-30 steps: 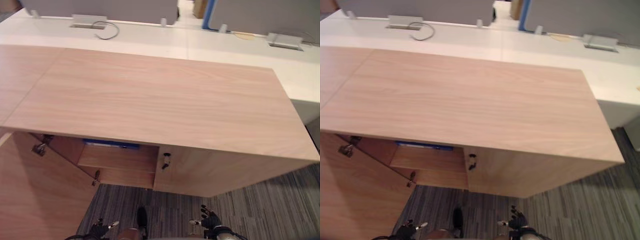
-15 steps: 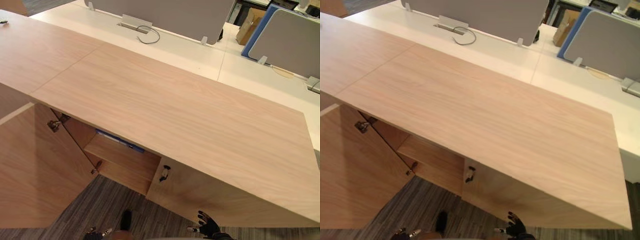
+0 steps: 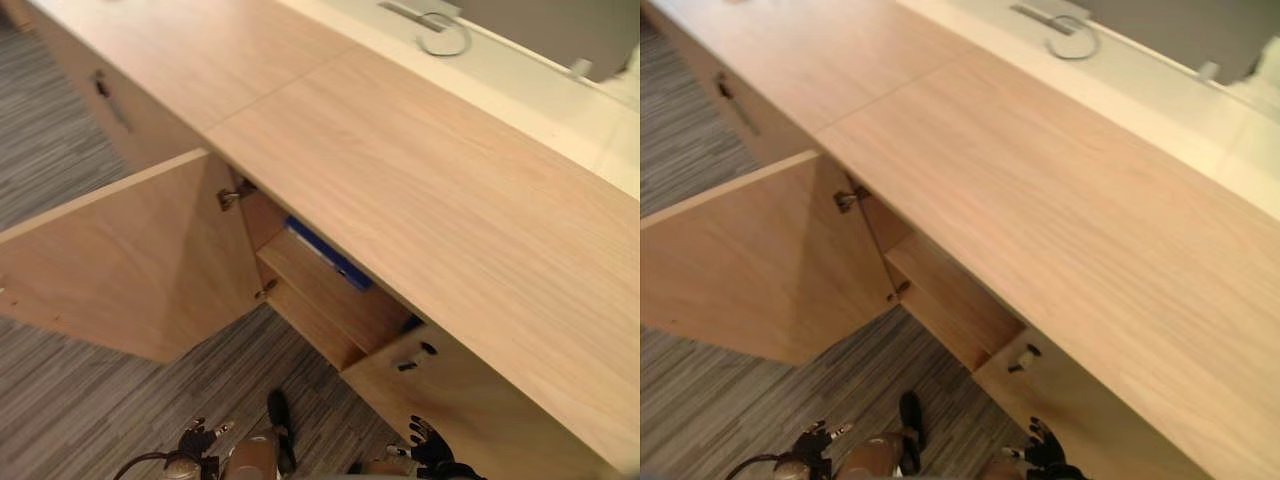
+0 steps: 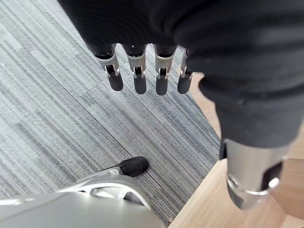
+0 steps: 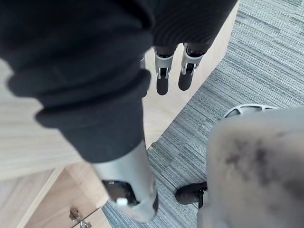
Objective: Walk over to the cabinet, pick up the folder, carry it to the office cabinet, place the folder inside the office cabinet, then close the office cabinet door
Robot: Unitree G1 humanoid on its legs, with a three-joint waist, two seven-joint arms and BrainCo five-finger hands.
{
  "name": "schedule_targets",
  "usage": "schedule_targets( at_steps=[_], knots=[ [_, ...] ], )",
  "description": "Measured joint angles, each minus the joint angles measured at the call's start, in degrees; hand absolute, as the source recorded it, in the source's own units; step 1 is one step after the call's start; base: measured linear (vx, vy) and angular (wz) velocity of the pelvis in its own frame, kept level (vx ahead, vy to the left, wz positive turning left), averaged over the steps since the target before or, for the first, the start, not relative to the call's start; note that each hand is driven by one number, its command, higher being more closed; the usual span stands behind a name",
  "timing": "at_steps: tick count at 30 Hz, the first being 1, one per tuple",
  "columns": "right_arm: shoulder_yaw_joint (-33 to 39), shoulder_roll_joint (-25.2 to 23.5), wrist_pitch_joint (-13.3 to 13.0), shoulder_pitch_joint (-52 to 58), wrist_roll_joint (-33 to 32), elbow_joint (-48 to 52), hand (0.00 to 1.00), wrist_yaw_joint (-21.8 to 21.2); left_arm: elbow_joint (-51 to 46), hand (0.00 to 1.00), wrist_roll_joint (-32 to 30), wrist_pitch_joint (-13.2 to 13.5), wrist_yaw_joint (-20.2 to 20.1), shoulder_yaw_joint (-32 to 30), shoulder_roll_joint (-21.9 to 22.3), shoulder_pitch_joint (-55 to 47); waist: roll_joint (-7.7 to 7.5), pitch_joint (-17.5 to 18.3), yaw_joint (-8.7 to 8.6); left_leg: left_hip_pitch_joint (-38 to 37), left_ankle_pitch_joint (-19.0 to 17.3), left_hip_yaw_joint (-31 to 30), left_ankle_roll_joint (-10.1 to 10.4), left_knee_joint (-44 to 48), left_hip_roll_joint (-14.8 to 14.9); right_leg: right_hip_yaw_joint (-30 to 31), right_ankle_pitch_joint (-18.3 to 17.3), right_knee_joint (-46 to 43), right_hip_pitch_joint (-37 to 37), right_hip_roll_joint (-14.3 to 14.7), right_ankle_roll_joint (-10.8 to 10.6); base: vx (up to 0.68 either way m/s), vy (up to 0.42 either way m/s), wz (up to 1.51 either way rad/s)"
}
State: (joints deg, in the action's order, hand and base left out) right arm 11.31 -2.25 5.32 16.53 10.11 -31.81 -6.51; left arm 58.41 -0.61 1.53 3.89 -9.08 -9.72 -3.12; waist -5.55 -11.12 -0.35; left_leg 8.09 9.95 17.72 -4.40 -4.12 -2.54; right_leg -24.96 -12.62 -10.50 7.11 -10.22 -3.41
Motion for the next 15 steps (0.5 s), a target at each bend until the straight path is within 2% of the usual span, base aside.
schedule_targets(
  at_steps=[5,7,12,15],
  knots=[
    [-0.09,-0.76,-0.66,-1.59,-0.01,-1.09,0.0,1.06,0.43,0.0,-1.16,-0.02,-0.5,-0.02,-0.38,-0.16,-0.63,0.29,0.22,-0.36,1.61,-2.16,0.58,-1.02,-0.15,0.05,-0.34,2.08,1.62,0.97,-0.5,0.0,-0.05,0.22],
    [-0.08,-0.73,-0.71,-2.29,-0.01,-2.3,0.0,1.75,0.51,0.0,-1.33,0.02,-0.57,-0.08,-0.37,-0.16,-0.64,0.32,0.22,-0.18,2.39,-2.16,0.91,-1.27,-0.14,-0.04,-0.85,3.65,2.41,1.34,-1.39,-0.08,-0.135,0.01],
    [-0.18,-0.94,-0.69,-2.43,0.0,-3.79,0.0,2.25,0.62,0.0,-1.29,0.02,-0.59,-0.35,-0.4,-0.4,-0.56,0.37,0.27,-0.14,3.44,-2.75,2.33,-1.31,1.78,-0.5,-1.08,4.04,2.72,3.08,-1.1,-0.08,-0.111,0.04],
    [-0.38,-1.01,-0.69,-2.45,0.05,-3.76,0.0,2.26,0.59,0.0,-1.18,0.02,-0.59,-0.35,-0.39,-0.39,-0.56,0.36,0.27,0.01,3.51,-2.88,2.41,-1.31,1.8,-0.72,-1.15,4.08,2.71,3.17,-1.09,-0.03,-0.06,0.04]
  ],
)
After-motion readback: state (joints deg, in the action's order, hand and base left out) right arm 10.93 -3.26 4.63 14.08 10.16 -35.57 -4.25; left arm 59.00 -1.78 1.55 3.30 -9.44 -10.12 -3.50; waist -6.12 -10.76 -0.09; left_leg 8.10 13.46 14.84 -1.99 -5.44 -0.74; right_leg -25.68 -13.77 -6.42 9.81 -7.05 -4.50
